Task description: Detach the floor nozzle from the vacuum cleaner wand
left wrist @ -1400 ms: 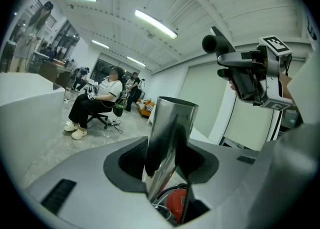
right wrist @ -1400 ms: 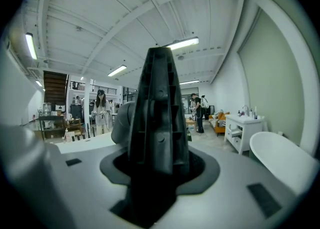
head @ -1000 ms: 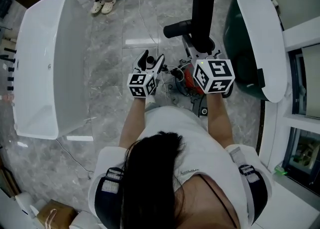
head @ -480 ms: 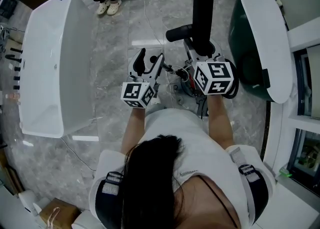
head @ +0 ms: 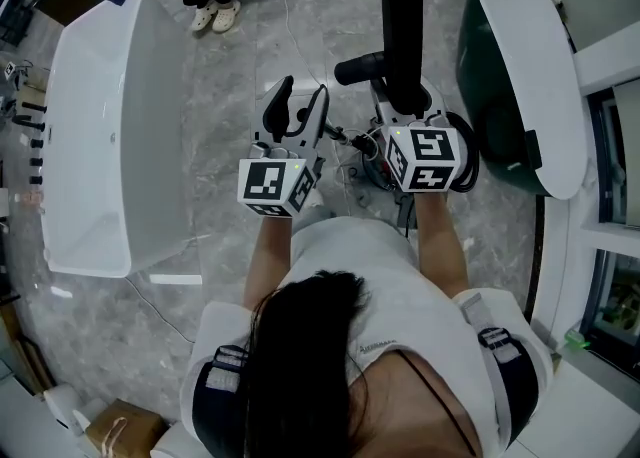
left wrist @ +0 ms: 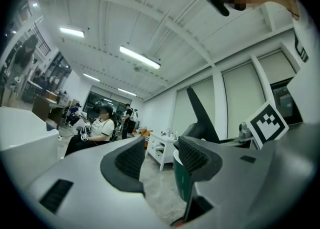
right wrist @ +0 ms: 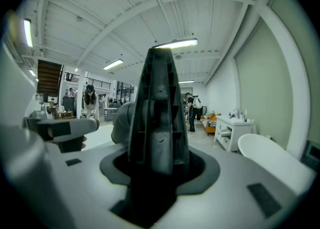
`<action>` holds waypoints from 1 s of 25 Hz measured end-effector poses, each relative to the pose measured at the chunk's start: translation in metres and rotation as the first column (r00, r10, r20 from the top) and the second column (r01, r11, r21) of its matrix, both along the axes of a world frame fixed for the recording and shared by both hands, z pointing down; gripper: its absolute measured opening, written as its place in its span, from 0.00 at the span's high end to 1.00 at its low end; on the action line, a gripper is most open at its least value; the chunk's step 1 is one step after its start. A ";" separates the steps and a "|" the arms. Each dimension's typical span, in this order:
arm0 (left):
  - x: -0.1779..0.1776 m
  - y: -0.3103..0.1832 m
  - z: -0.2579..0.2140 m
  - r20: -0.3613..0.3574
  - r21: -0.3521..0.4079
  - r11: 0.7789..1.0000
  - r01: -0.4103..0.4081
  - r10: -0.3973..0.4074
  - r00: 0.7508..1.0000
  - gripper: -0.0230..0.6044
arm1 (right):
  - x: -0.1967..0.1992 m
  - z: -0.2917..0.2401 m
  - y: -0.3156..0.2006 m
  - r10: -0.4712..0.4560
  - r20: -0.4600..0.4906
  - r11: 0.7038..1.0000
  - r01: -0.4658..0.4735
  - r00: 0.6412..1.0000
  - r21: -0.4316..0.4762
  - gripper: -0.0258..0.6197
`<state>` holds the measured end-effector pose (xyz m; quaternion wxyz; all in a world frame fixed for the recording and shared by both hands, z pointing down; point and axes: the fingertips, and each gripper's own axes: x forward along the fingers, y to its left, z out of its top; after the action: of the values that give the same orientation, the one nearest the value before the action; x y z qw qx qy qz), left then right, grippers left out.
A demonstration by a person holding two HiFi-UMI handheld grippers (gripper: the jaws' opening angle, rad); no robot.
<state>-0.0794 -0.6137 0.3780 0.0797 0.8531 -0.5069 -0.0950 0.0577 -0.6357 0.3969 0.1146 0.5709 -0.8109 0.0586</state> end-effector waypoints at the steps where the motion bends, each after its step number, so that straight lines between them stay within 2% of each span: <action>1: 0.000 0.000 -0.003 0.000 0.004 1.000 0.008 -0.008 1.000 0.64 | 0.001 0.001 0.001 0.004 -0.005 1.000 -0.004 1.000 0.002 0.63; 4: -0.002 0.000 -0.008 0.012 0.008 0.999 0.044 -0.044 0.999 0.77 | 0.003 0.003 0.003 0.016 -0.005 1.000 -0.016 1.000 0.000 0.63; 11: 0.001 0.001 -0.007 0.077 -0.016 0.995 0.100 -0.099 0.992 0.92 | 0.002 0.009 0.008 0.023 -0.006 1.000 -0.023 1.000 -0.007 0.63; 15: 0.004 0.000 0.001 0.115 -0.065 0.990 0.124 -0.116 0.986 0.96 | 0.001 0.012 0.011 0.024 0.003 1.000 -0.024 1.000 -0.012 0.63; 25: 0.018 -0.001 0.019 0.140 -0.160 0.977 0.140 -0.118 0.983 0.96 | 0.004 0.028 0.014 0.026 0.006 0.999 -0.026 1.000 -0.036 0.63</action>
<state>-0.0615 -0.6151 0.3973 0.1125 0.8128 -0.5715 -0.0009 0.0619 -0.6216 0.4252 0.1216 0.5790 -0.8026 0.0764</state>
